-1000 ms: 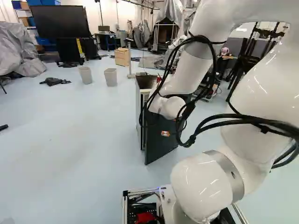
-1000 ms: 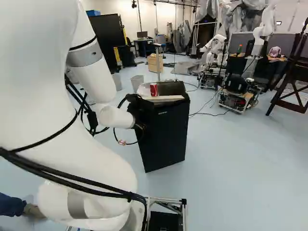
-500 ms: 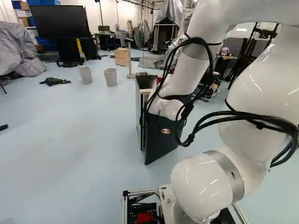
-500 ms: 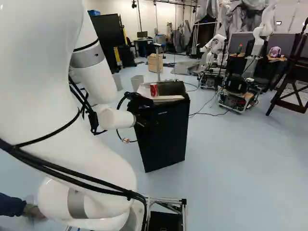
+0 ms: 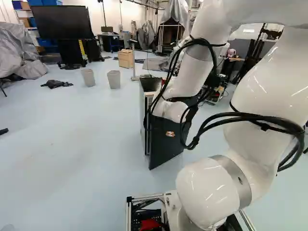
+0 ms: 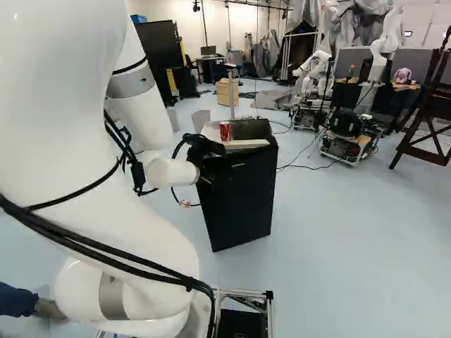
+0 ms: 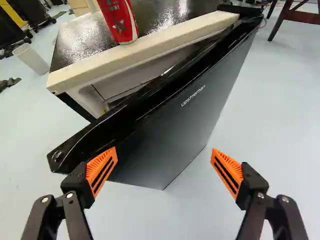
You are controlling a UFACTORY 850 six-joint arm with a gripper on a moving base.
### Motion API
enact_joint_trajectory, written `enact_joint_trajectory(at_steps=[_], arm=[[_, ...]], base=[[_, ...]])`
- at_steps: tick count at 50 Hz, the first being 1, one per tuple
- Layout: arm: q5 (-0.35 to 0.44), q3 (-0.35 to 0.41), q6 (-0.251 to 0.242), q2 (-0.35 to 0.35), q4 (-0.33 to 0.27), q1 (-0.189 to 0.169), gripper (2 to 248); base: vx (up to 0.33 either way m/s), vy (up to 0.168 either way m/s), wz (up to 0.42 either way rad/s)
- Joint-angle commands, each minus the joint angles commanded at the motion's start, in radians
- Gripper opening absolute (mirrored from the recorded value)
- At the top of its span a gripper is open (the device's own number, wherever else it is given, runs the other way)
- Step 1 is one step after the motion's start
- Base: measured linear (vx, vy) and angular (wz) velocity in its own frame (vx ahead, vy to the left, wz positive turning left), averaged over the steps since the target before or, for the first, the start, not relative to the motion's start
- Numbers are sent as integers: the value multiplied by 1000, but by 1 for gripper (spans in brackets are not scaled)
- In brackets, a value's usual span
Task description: Grab a drink from the fridge
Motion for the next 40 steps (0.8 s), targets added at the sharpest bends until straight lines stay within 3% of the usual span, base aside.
enact_joint_trajectory(at_steps=[40], arm=[[0, -91, 0, -83, 0, -9, 247]], base=[[0, 0, 0]])
